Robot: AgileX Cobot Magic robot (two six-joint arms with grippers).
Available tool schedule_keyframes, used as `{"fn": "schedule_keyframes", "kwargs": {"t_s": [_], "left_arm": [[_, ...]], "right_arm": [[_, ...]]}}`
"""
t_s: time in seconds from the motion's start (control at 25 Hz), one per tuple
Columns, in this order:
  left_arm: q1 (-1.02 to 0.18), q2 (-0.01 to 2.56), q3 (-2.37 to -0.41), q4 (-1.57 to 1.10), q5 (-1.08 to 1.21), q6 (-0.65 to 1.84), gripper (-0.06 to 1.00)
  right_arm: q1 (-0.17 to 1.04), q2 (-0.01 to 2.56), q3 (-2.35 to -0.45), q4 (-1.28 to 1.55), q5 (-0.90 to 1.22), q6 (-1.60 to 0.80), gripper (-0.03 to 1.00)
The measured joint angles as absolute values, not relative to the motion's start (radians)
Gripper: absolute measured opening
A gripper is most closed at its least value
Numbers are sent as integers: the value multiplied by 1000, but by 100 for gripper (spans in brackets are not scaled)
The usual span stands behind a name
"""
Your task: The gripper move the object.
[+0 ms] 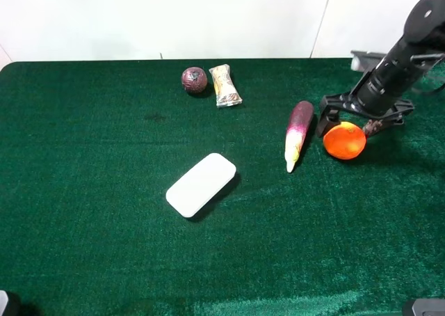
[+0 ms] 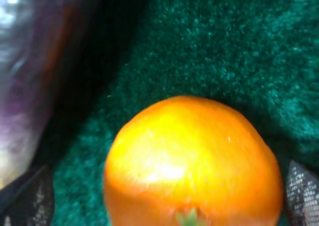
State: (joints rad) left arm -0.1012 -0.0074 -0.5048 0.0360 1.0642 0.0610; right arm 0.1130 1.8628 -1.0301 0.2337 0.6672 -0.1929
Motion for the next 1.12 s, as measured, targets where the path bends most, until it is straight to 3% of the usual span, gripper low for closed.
{"fn": "schedule_keyframes", "kwargs": {"t_s": [1.12], "left_arm": [[-101,-7,-505,36,1064,61,99]], "right_arm": [[113,1129,-1032,95,1209,-51,69]]}}
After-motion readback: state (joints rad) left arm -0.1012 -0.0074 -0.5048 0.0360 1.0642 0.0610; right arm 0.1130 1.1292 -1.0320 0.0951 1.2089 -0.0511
